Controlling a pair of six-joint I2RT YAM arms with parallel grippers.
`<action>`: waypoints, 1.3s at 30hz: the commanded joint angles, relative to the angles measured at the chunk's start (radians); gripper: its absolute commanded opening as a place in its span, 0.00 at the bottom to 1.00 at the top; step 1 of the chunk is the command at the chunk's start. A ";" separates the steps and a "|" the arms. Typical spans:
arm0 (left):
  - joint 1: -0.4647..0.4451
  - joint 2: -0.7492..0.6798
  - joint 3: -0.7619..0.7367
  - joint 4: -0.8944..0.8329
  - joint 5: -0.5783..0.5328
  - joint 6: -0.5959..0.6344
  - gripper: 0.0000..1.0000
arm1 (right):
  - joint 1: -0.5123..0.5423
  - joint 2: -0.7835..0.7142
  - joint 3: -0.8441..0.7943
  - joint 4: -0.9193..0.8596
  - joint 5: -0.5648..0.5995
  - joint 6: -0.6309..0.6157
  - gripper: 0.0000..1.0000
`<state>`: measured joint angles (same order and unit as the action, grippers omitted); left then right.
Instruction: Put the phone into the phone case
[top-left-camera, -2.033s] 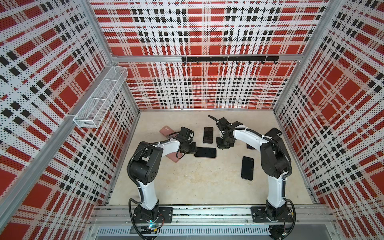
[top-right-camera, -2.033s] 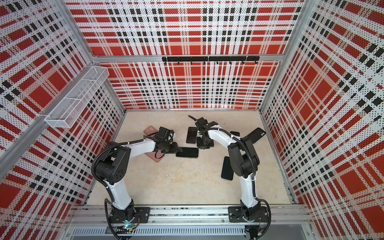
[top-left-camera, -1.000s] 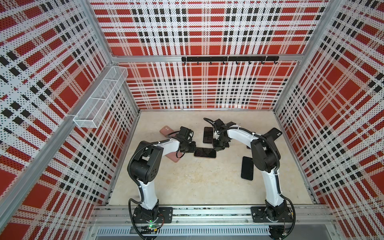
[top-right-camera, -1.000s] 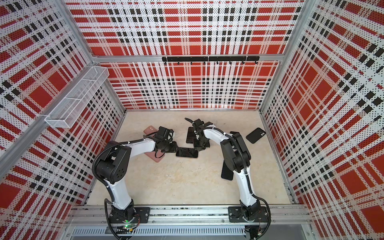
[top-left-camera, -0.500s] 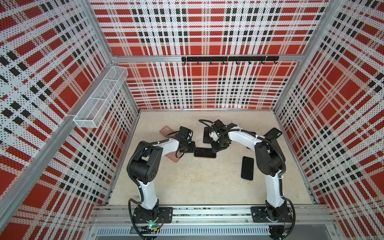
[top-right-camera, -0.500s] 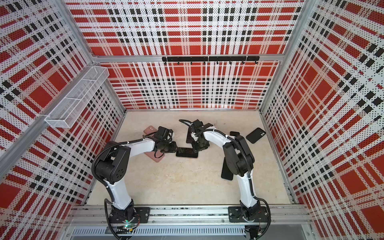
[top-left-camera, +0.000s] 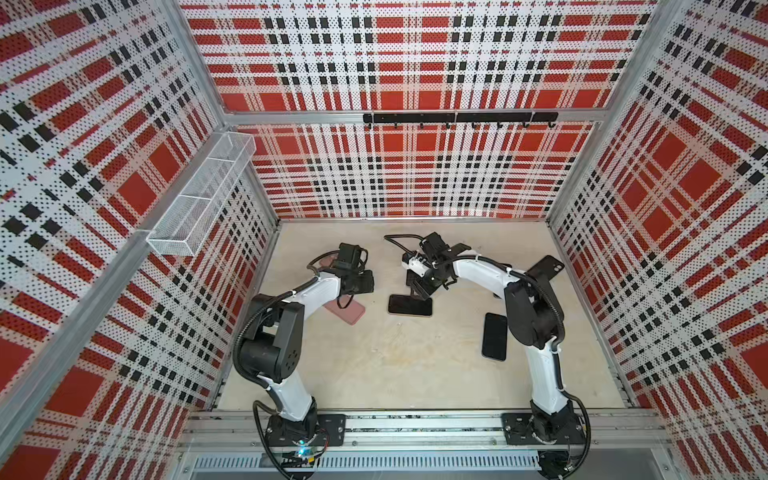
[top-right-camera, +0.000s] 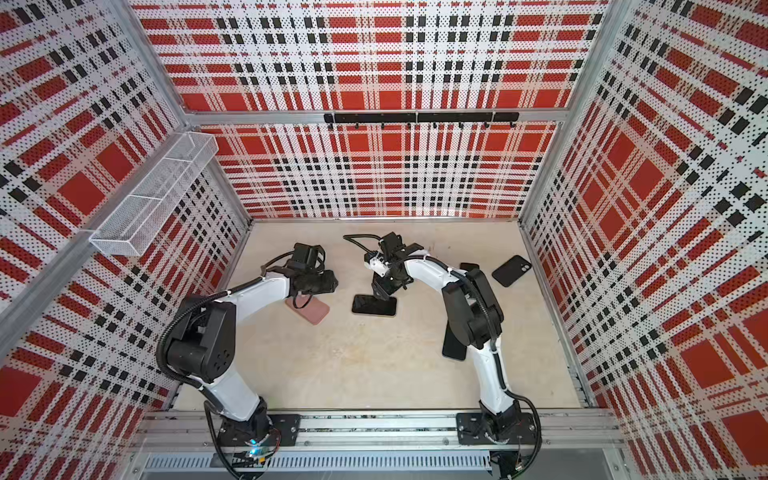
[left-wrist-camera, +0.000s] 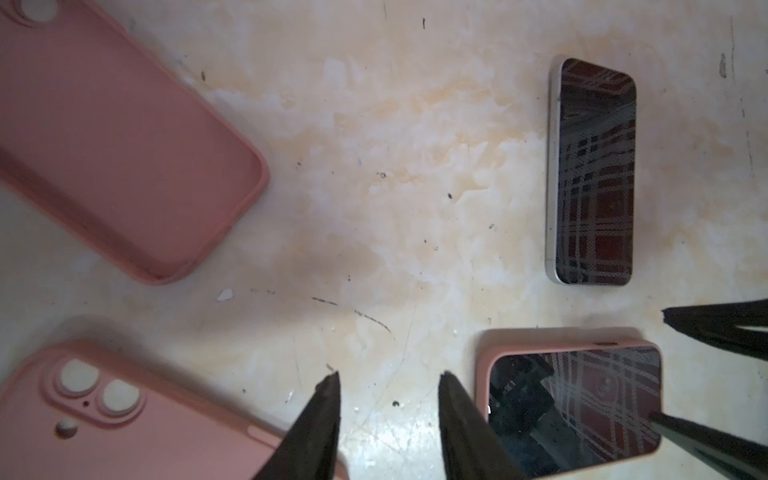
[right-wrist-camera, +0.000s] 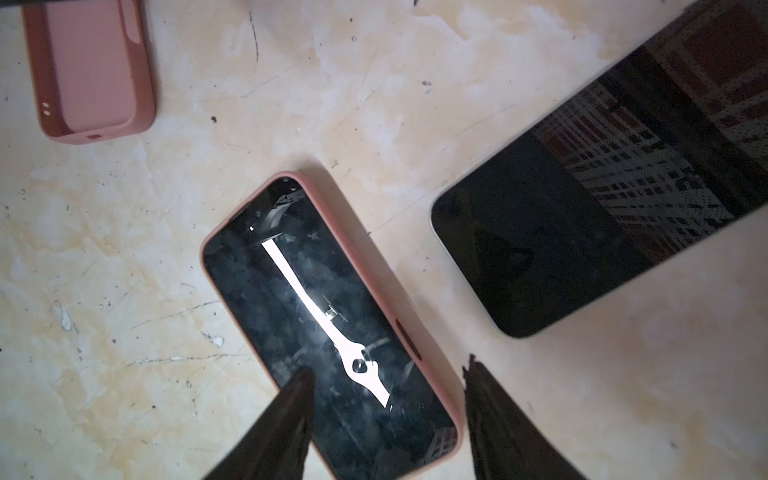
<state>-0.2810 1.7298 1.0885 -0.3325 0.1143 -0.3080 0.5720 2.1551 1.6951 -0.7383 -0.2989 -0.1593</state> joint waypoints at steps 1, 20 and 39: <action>0.006 -0.030 0.001 -0.016 -0.018 0.018 0.43 | -0.004 0.026 0.001 0.013 -0.052 -0.011 0.62; 0.007 -0.060 0.003 -0.017 -0.005 0.020 0.42 | 0.082 -0.158 -0.319 0.083 -0.073 0.135 0.63; 0.078 -0.105 0.004 -0.017 -0.003 0.018 0.42 | 0.334 -0.133 -0.210 0.002 0.409 0.678 1.00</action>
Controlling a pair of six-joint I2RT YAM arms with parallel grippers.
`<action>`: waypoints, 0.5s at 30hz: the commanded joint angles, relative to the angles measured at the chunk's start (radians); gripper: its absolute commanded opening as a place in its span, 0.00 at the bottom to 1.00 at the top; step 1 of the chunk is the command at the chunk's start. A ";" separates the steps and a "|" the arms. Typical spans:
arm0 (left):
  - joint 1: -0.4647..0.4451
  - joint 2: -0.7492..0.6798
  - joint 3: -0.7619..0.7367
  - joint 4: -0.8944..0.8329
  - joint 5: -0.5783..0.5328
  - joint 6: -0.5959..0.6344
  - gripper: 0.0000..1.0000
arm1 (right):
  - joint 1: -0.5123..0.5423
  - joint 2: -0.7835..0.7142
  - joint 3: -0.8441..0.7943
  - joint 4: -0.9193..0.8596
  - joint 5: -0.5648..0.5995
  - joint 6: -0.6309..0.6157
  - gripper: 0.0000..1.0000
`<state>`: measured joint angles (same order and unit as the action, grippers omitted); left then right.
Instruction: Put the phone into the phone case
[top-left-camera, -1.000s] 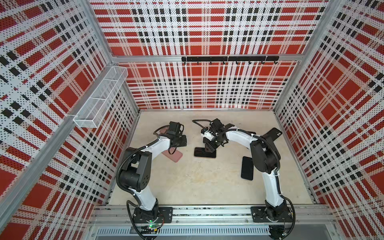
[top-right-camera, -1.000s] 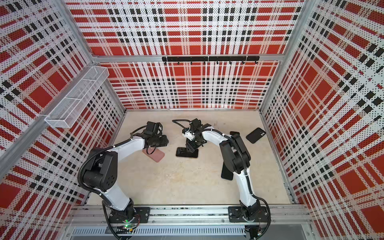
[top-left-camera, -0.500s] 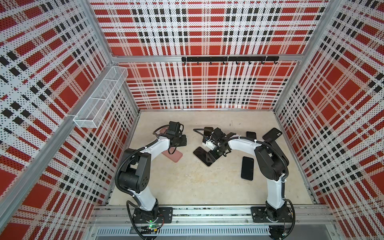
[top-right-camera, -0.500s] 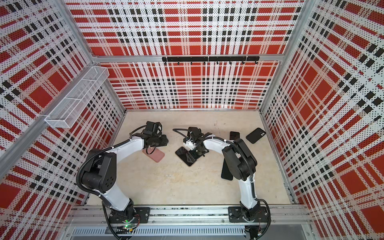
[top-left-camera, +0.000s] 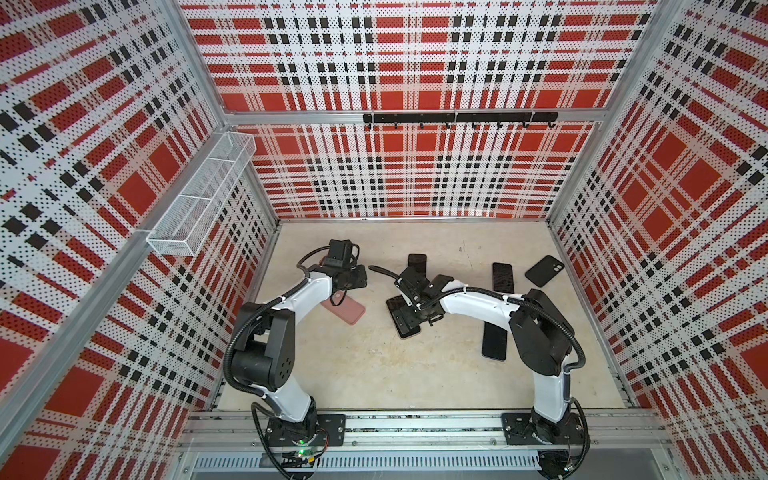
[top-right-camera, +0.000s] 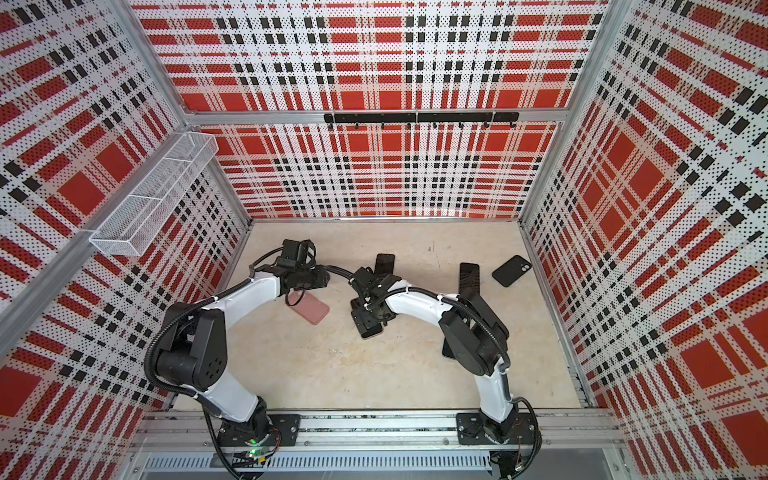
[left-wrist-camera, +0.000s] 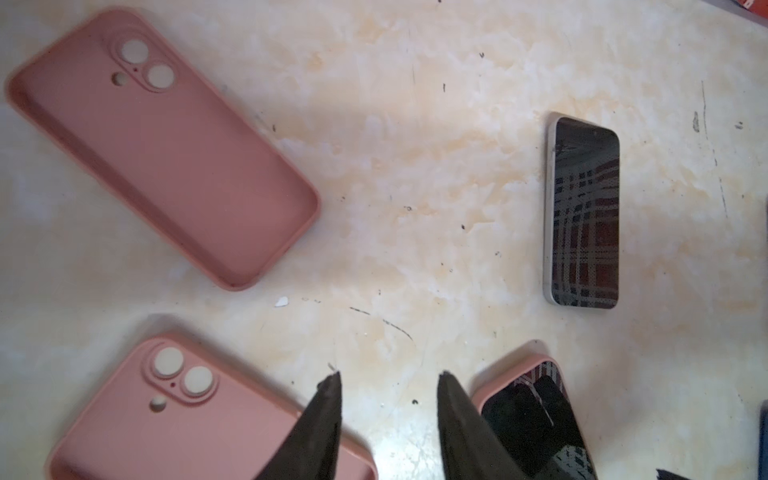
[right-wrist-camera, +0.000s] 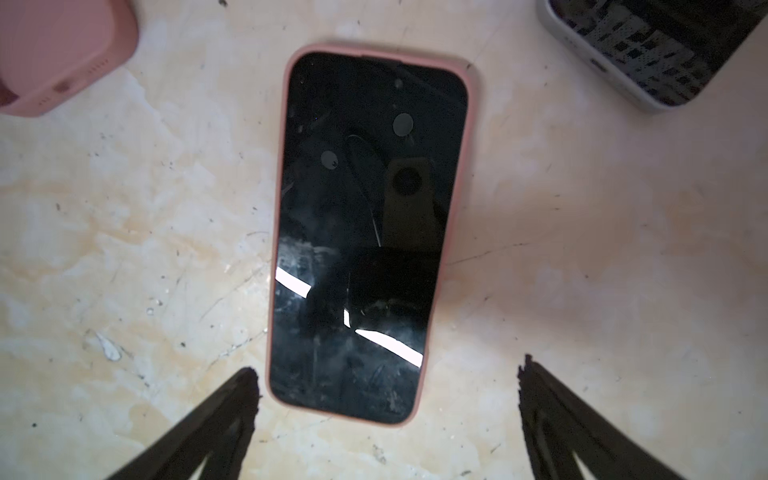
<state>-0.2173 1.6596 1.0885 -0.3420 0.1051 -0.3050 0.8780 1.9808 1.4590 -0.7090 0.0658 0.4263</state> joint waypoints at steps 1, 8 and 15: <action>0.018 -0.038 0.004 -0.008 0.008 0.015 0.42 | 0.034 0.051 0.037 -0.027 0.038 0.099 1.00; 0.067 -0.068 0.000 0.003 0.019 0.005 0.42 | 0.039 0.106 0.067 -0.025 0.050 0.120 1.00; 0.087 -0.084 -0.004 0.011 0.024 0.002 0.42 | 0.039 0.149 0.066 -0.035 0.073 0.120 1.00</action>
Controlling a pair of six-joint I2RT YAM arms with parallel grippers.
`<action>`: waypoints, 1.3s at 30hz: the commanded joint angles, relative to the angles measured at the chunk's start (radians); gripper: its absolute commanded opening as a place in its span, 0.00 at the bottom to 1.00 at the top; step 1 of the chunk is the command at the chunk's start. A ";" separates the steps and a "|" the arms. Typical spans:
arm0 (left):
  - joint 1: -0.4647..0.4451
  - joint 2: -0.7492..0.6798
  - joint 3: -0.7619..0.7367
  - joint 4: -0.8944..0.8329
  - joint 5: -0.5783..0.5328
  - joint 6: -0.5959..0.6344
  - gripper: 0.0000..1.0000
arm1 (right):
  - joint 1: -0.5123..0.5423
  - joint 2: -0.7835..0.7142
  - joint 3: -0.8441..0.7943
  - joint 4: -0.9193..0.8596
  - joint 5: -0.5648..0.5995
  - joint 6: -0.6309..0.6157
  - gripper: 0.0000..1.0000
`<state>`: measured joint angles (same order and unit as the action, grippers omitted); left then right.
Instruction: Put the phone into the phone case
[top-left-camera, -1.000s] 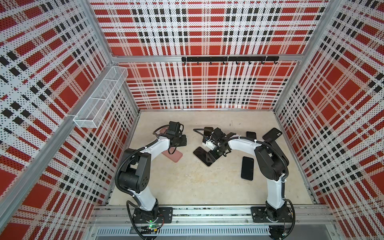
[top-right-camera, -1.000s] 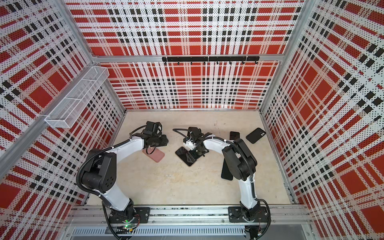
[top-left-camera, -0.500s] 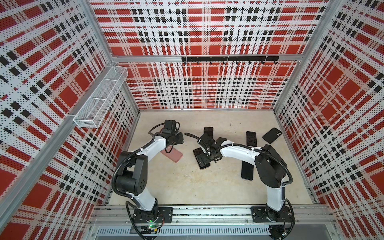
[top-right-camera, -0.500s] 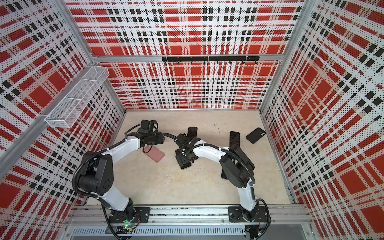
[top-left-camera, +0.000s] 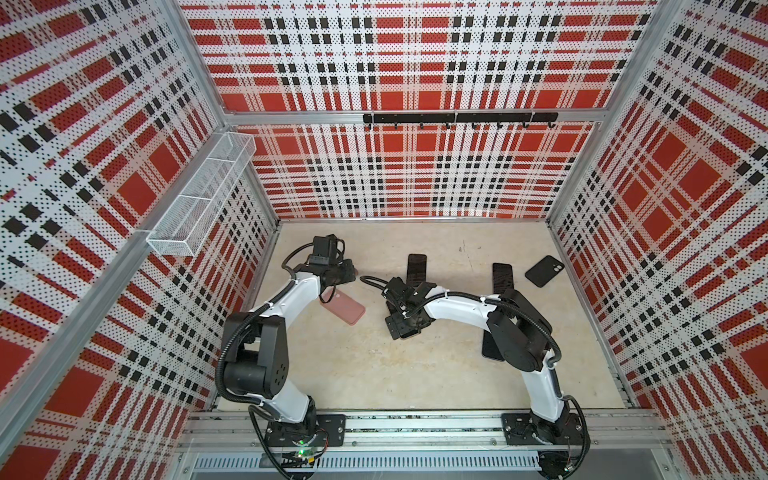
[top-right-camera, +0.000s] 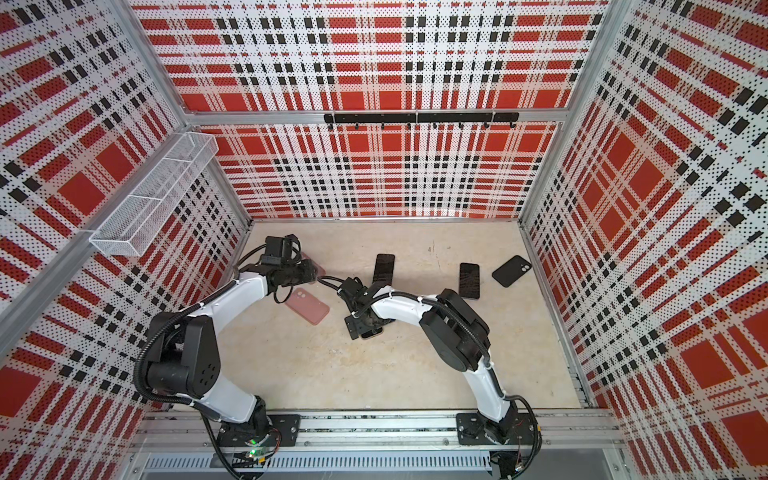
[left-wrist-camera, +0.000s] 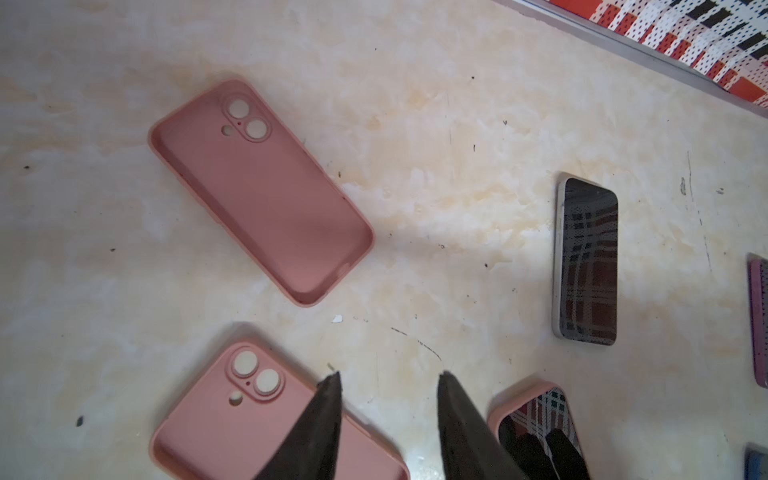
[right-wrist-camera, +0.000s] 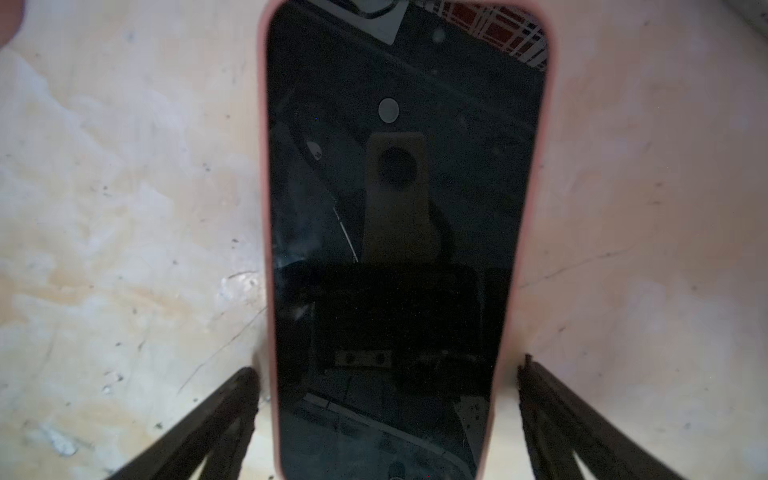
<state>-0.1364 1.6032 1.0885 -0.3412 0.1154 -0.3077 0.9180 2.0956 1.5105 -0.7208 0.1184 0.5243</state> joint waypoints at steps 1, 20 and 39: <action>0.006 -0.027 -0.005 0.010 0.016 0.004 0.42 | 0.000 0.040 0.013 -0.025 0.023 0.022 0.99; 0.014 -0.030 -0.006 0.011 0.017 0.005 0.42 | -0.001 -0.074 -0.003 -0.016 0.067 0.077 0.73; 0.015 -0.032 -0.007 0.012 0.017 0.004 0.42 | -0.235 -0.320 -0.144 -0.024 0.128 0.006 0.71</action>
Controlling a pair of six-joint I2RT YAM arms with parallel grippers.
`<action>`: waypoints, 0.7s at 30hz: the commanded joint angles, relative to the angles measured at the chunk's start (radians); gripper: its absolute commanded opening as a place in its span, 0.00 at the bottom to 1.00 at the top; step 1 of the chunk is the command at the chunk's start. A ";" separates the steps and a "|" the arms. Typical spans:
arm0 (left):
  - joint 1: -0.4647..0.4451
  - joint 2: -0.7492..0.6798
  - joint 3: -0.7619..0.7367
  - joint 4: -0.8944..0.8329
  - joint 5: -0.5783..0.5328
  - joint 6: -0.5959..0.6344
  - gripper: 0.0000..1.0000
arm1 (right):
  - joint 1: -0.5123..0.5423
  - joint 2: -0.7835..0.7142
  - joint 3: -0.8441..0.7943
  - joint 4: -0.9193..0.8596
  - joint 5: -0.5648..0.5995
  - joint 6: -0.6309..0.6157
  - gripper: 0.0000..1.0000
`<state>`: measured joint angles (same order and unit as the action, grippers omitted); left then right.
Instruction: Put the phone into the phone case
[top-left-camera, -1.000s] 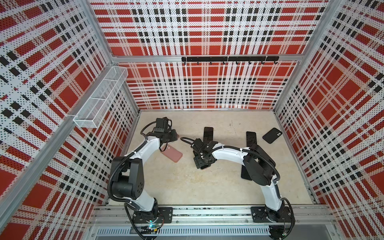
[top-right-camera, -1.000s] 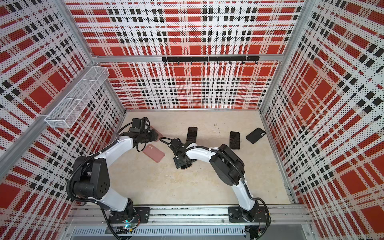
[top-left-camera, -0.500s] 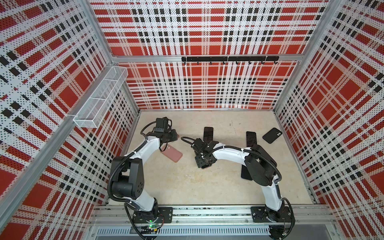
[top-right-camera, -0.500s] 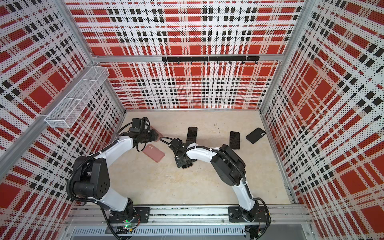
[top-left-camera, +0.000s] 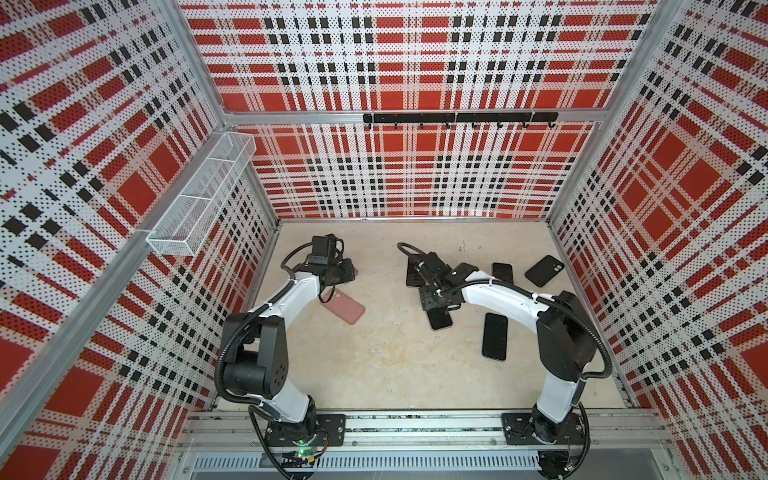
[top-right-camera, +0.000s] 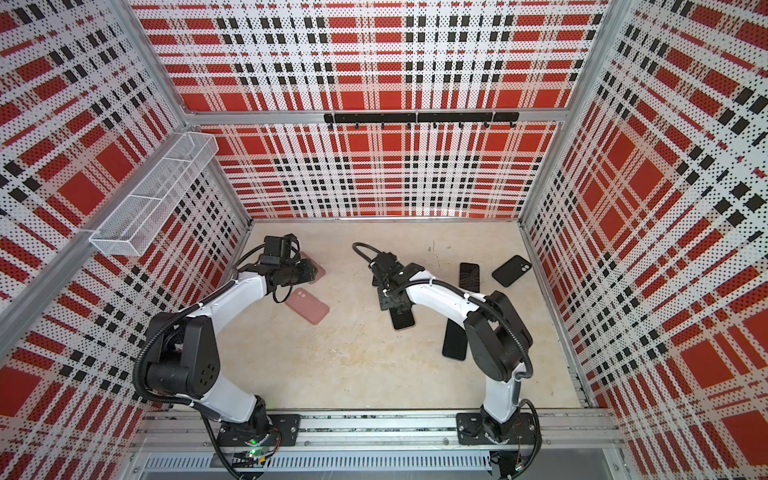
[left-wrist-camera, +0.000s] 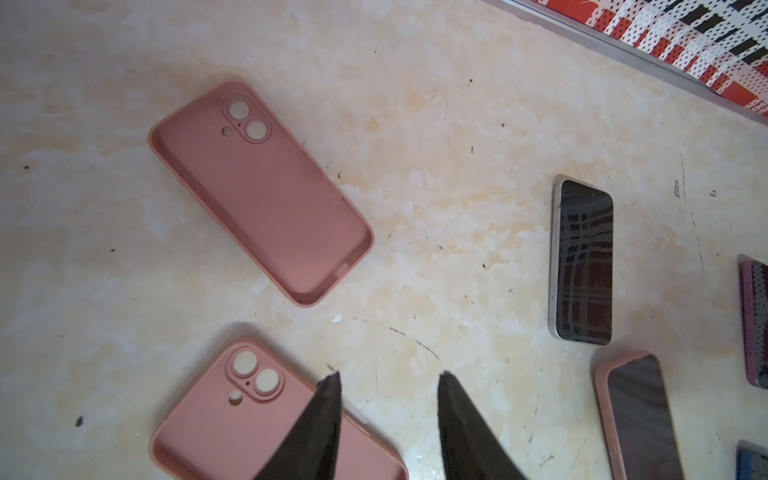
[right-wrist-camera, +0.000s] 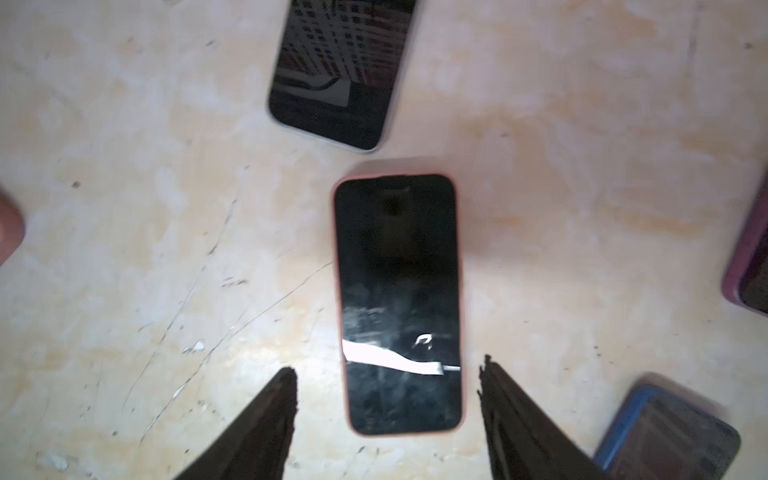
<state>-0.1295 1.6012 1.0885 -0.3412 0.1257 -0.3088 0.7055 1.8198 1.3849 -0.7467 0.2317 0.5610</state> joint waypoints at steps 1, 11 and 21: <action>0.008 -0.028 -0.007 0.012 0.006 0.006 0.42 | -0.031 -0.046 -0.027 -0.007 0.009 -0.037 0.71; 0.010 -0.022 -0.008 0.011 0.008 0.007 0.42 | -0.033 0.009 -0.059 -0.056 -0.136 -0.048 1.00; 0.010 -0.019 -0.007 0.010 0.012 0.006 0.42 | -0.031 0.123 -0.035 -0.068 -0.178 -0.067 1.00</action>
<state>-0.1295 1.6012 1.0885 -0.3412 0.1272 -0.3084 0.6678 1.9244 1.3361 -0.7956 0.0788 0.5022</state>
